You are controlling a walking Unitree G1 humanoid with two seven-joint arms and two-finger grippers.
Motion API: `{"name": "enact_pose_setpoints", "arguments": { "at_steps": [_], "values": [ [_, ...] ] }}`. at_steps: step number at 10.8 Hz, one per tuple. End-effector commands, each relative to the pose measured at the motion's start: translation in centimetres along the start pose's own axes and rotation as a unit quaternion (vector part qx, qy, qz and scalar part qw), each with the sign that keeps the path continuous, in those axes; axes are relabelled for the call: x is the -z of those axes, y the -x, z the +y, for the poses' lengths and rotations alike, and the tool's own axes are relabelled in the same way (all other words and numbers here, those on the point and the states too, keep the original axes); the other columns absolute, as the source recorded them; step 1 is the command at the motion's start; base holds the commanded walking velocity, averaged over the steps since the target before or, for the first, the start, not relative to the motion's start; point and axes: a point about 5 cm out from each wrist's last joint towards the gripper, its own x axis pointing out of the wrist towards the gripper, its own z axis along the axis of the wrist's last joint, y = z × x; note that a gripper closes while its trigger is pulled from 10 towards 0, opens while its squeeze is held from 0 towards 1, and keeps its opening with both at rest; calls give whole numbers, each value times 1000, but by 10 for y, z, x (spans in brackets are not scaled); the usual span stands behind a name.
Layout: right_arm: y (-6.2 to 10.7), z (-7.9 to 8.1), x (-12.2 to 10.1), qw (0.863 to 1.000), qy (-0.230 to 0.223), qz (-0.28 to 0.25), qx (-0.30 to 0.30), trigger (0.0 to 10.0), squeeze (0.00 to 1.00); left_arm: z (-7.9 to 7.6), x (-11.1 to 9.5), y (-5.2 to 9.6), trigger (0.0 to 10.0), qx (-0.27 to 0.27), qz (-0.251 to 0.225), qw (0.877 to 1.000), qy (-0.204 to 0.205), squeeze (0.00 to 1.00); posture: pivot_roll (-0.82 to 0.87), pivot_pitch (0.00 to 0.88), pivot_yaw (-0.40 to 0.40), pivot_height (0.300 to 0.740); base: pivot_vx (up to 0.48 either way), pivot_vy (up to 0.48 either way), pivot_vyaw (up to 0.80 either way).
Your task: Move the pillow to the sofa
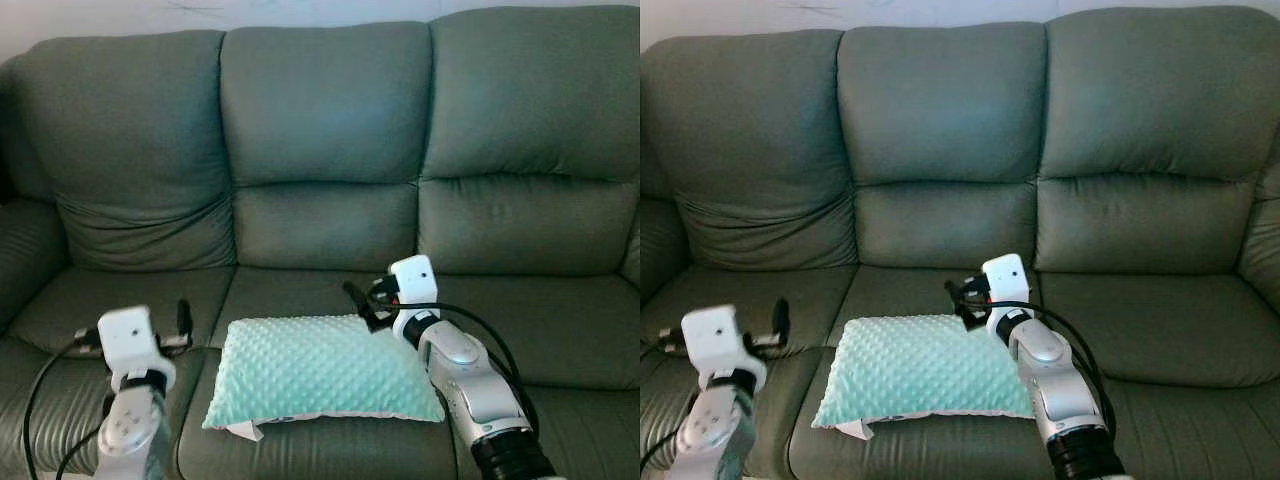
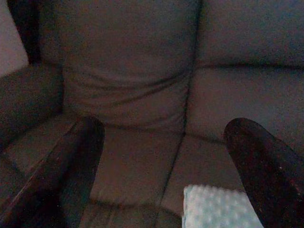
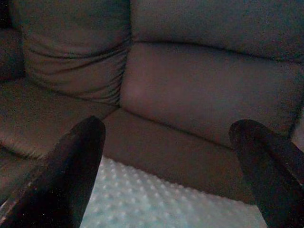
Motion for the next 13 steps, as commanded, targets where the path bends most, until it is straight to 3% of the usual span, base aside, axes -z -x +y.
{"name": "enact_pose_setpoints", "arguments": {
  "at_steps": [1,2,3,5,7,8,9,10,11,13],
  "values": [
    [-2,-1,1,1000,3,4,3,10000,0,1,1,-2,10000,14,12,1000,10,0,-214,0,89,740,0,0,0],
    [-1,0,9,1000,-1,31,-5,10000,0,-2,12,-3,10000,38,54,998,14,0,-215,0,90,740,0,0,0],
    [0,3,21,996,-4,81,-30,10000,0,-7,32,-3,10000,72,129,989,18,0,-220,0,91,740,0,0,0],
    [10,-6,50,978,7,202,-45,10000,0,-19,57,-7,10000,134,220,966,19,0,-241,0,98,740,0,0,0],
    [31,-11,69,954,-105,279,-38,10000,0,-29,84,2,10000,211,323,923,-4,0,-259,37,100,740,0,0,0],
    [43,-9,75,935,-172,309,-25,10000,0,-31,93,7,10000,239,362,901,-20,0,-265,68,101,740,0,0,0],
    [53,-9,79,920,-213,329,-13,10000,0,-31,97,11,10000,252,379,890,-26,0,-268,93,102,740,0,0,0],
    [72,-6,83,887,-291,358,7,10000,0,-32,105,18,10000,281,414,865,-47,0,-277,140,103,740,0,0,0],
    [79,-3,82,875,-313,369,6,10000,0,-33,109,23,10000,291,430,853,-55,0,-281,173,104,740,0,0,0],
    [94,0,81,869,-313,384,8,10000,0,-35,121,37,10000,304,460,833,-55,0,-288,221,98,740,0,0,0]
  ]
}}
